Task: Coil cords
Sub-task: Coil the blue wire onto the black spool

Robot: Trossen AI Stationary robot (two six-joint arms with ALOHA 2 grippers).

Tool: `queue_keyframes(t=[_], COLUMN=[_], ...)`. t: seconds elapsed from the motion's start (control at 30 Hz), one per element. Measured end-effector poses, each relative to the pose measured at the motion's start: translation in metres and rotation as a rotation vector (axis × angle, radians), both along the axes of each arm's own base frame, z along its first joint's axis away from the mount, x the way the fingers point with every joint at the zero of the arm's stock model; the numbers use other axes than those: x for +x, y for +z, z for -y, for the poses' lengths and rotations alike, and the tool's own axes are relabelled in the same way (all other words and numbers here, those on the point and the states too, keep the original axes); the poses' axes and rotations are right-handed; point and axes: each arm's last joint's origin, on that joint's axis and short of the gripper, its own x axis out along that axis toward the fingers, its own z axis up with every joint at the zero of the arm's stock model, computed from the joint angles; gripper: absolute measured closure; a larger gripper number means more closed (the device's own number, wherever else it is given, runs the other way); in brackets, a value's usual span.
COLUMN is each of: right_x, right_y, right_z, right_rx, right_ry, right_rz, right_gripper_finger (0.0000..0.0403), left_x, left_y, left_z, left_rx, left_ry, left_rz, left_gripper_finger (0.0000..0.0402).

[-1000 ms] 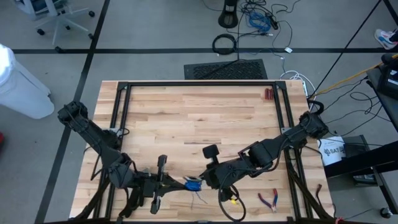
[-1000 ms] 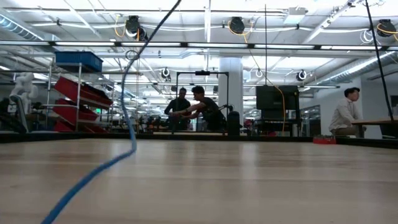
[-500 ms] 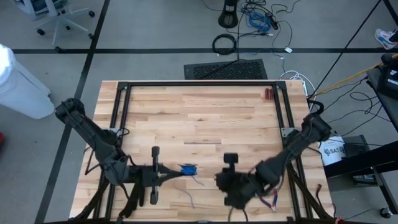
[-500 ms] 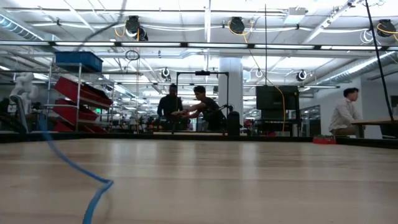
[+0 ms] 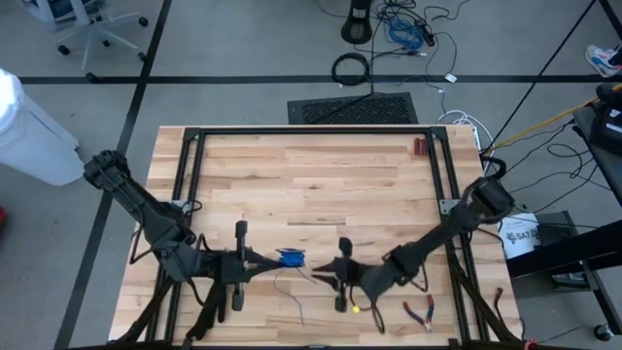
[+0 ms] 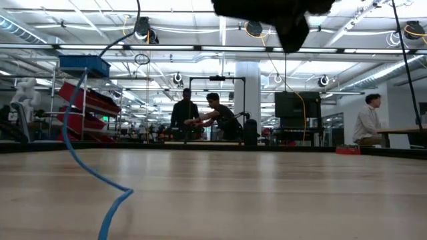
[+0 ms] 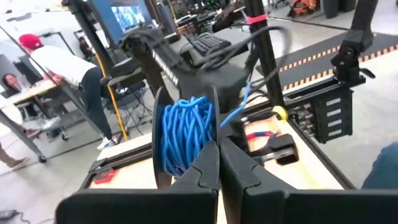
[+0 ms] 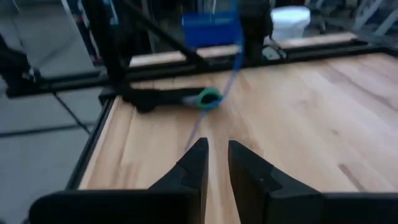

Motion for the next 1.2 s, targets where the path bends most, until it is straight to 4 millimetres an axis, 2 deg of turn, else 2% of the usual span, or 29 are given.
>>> queue_keyframes(t=[0.13, 0.37, 0.5, 0.7, 0.83, 0.93, 1.2], right_x=[0.008, 0.025, 0.036, 0.051, 0.052, 0.054, 0.072], right_y=[-0.012, -0.028, -0.042, -0.081, -0.097, -0.099, -0.084], right_z=[0.019, 0.041, 0.055, 0.071, 0.073, 0.072, 0.068], right_rx=[0.014, -0.017, -0.037, 0.032, 0.063, 0.066, 0.013], right_ry=[0.055, 0.078, 0.057, 0.042, 0.033, 0.034, 0.032], right_rz=[0.094, 0.063, 0.080, 0.174, 0.228, 0.252, 0.292], right_gripper_finger=[0.0342, 0.0281, 0.0256, 0.0256, 0.0262, 0.0265, 0.0269], left_x=[0.006, 0.027, 0.032, 0.034, 0.034, 0.034, 0.033], left_y=[0.002, 0.002, 0.003, 0.004, 0.004, 0.004, 0.004], left_z=[-0.007, -0.038, -0.047, -0.052, -0.052, -0.052, -0.051], left_rx=[0.038, 0.031, 0.023, 0.017, -0.005, -0.007, -0.010], left_ry=[0.021, 0.100, 0.129, 0.145, 0.147, 0.147, 0.146], left_rz=[0.015, 0.014, 0.024, 0.029, 0.030, 0.030, 0.030], left_gripper_finger=[0.0402, 0.0402, 0.0402, 0.0402, 0.0402, 0.0402, 0.0402])
